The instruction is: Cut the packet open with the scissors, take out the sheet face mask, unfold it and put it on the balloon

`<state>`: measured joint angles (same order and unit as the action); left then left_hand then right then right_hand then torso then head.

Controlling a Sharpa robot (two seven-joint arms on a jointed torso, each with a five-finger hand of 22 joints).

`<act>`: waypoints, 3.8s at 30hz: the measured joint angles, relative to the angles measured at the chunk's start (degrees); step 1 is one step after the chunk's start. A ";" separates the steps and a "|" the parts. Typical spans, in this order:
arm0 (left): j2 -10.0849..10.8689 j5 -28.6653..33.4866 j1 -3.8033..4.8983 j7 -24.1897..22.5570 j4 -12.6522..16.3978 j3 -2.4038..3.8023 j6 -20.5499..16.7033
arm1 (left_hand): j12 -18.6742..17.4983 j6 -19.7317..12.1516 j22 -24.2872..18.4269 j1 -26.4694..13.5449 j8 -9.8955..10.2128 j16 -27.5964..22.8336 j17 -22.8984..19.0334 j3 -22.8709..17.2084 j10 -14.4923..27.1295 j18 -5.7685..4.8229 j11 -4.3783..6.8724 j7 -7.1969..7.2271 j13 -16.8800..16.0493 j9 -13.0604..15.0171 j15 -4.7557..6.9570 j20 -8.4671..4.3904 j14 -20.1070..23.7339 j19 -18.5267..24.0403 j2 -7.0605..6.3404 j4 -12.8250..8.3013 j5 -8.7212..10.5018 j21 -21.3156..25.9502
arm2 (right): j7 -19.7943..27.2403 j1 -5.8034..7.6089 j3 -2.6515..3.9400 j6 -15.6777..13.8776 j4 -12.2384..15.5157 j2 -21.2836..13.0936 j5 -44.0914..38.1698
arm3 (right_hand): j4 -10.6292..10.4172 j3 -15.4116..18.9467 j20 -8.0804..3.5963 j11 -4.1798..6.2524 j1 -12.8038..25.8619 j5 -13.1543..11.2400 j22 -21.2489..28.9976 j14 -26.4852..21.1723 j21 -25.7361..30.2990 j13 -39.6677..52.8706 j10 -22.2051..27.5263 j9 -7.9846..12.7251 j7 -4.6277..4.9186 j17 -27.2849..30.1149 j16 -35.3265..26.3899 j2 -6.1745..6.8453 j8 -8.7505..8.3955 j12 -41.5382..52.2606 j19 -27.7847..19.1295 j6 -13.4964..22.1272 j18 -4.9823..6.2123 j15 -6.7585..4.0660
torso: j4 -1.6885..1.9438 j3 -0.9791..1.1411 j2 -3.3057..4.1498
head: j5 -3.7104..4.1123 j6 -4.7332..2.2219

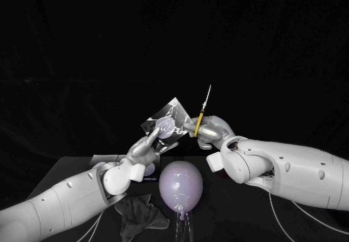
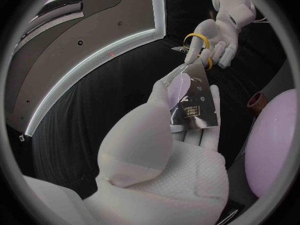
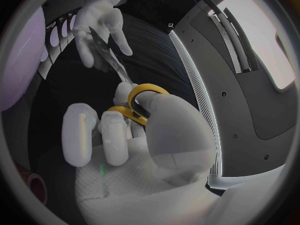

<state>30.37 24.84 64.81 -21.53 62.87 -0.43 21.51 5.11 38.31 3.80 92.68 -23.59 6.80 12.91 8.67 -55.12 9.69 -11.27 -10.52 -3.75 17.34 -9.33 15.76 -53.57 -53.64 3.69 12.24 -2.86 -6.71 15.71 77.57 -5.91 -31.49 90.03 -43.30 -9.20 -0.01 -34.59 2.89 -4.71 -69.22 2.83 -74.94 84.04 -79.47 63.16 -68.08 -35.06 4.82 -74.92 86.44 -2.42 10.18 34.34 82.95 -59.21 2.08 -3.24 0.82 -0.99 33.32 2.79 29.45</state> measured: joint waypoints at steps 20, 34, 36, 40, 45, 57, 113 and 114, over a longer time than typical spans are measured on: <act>-0.03 -1.28 0.00 0.60 -0.16 0.00 -1.66 | -1.33 -3.84 0.00 0.22 2.66 -1.03 -0.56 0.65 2.23 -0.05 -1.35 0.49 0.09 -1.52 -0.72 0.41 0.54 0.82 -0.22 0.65 0.00 0.79 | -1.26 -0.99 -0.36 1.22 0.27 -0.01 -0.14 | 0.00 0.00 0.00 0.00 0.02 0.00 0.00 0.10 0.00 0.01 0.00 -0.05 0.08 -0.02 -0.02 0.01 -0.02 0.00 0.00 -0.04 0.00 0.10 | -0.03 0.02 0.01 | -0.24 0.58; -0.14 -1.94 0.02 0.70 -0.76 0.00 -3.46 | 1.37 10.18 0.58 11.36 -1.27 1.55 0.43 -7.49 -8.20 0.56 2.89 -0.54 -0.13 -1.70 2.84 -3.12 -6.65 -3.50 3.39 -1.41 0.03 -1.42 | -1.90 -1.52 -0.52 1.90 -0.19 0.12 -0.28 | 0.16 -0.16 0.00 0.00 0.32 0.00 -0.01 -0.06 0.00 -0.01 0.00 -0.14 0.22 0.01 -0.02 0.16 -0.08 0.00 0.00 -0.02 0.00 -0.06 | -0.01 0.02 -0.01 | -0.07 0.89; -0.19 -2.22 0.03 0.68 -0.80 0.00 -4.01 | 1.34 11.63 0.73 11.63 -1.33 1.81 0.54 -9.46 -9.82 0.56 3.36 -0.27 0.01 -1.87 3.52 -3.88 -7.84 -4.34 3.18 -1.28 0.21 -1.95 | -1.97 -1.58 -0.55 1.98 -0.26 0.14 -0.31 | 0.17 -0.17 0.00 0.00 0.32 0.00 0.00 -0.06 0.00 -0.01 0.00 -0.15 0.24 0.00 -0.02 0.16 -0.08 0.00 0.00 0.00 0.00 -0.05 | -0.01 0.02 -0.03 | -0.11 0.93; -0.30 -2.88 0.05 0.57 -0.81 0.02 -5.41 | 1.10 13.16 0.80 11.99 -1.29 2.01 0.69 -12.89 -11.99 0.55 3.92 0.05 0.10 -2.04 4.10 -4.38 -9.84 -5.29 2.79 -0.15 0.32 -2.42 | -2.12 -1.65 -0.63 2.36 -0.54 0.22 -0.35 | 0.32 -0.32 -0.05 0.00 0.31 0.00 0.02 -0.05 0.71 -0.02 0.00 -0.16 0.30 -0.04 -0.02 0.16 -0.08 0.00 -0.06 0.06 0.00 -0.05 | -0.01 0.00 -0.04 | -0.19 1.04; -0.34 -3.70 0.05 0.45 -0.70 0.02 -7.22 | 0.38 13.56 0.81 11.63 -1.26 2.01 0.80 -17.66 -13.21 0.54 3.81 0.19 0.10 -2.00 4.40 -4.66 -10.95 -6.00 0.95 1.53 0.30 -3.08 | -2.30 -1.71 -0.96 3.20 -0.93 0.18 -0.36 | 0.48 -0.48 -0.03 0.00 0.58 0.00 0.03 -0.04 3.91 -2.05 0.00 -0.25 0.33 -0.04 -1.16 0.07 -0.02 0.00 -2.28 0.10 1.02 -0.04 | -0.01 0.00 -0.05 | -0.25 1.07; 0.98 -5.41 0.04 0.41 0.88 -0.02 -11.22 | -1.19 13.90 0.87 5.60 -1.67 2.01 1.76 -31.90 -15.78 0.50 4.12 0.15 0.10 -0.07 4.71 -5.19 -12.91 -7.51 -5.42 1.49 0.31 -4.77 | -2.04 -2.06 -2.22 4.21 0.10 -3.32 -0.31 | 2.37 2.13 0.72 0.25 4.67 0.02 1.82 -0.10 16.44 -31.41 -0.23 -0.97 1.09 9.06 -8.73 1.97 -1.27 -4.39 -9.11 1.89 3.66 0.12 | -0.05 -0.02 -0.02 | -0.20 1.37; 6.41 -14.94 4.36 14.71 15.83 -1.19 -30.49 | -1.34 13.66 1.58 -2.84 -2.28 1.75 2.86 -40.07 -17.50 -0.03 4.63 0.39 -0.02 1.61 5.12 -5.92 -14.74 -8.21 -7.79 -4.19 0.23 -7.04 | -4.82 -17.65 -4.47 9.70 18.58 -19.81 -0.71 | -2.05 8.48 -3.99 5.50 10.89 0.26 0.04 -0.01 1.72 10.74 -10.08 -39.54 -5.36 -0.15 3.37 3.92 33.02 -4.89 0.55 -7.23 1.75 -4.36 | -0.24 0.42 -0.04 | 6.66 8.51; 6.38 -15.06 4.37 14.86 15.88 -1.20 -30.56 | -1.34 13.66 1.59 -2.90 -2.28 1.75 2.90 -40.08 -17.50 -0.03 4.63 0.39 -0.02 1.63 5.12 -5.91 -14.74 -8.21 -7.85 -4.20 0.23 -7.21 | -4.99 -17.65 -4.47 9.72 18.59 -19.91 -0.71 | -2.17 8.32 -4.09 5.81 10.96 0.26 0.03 0.08 1.48 10.74 -10.39 -39.68 -6.15 -0.14 3.37 3.84 30.73 -4.89 0.65 -6.89 1.75 -4.47 | -0.24 0.42 -0.05 | 6.66 8.51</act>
<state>36.76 9.78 69.18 -6.67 78.75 -1.62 -9.05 3.77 51.97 5.38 89.78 -25.86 8.55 15.81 -31.41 -72.62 9.66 -6.64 -10.13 -3.78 18.97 -4.21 9.84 -68.31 -61.84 -4.16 8.04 -2.63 -13.92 10.71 59.92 -10.38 -21.77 108.62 -63.20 -9.91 -2.17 -26.27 -1.20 1.10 -58.26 3.10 -74.90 84.12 -77.99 73.91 -78.47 -74.74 -1.32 -75.05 89.82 1.42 40.91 29.45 83.60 -66.09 3.83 -7.71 0.59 -0.57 33.27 9.45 37.96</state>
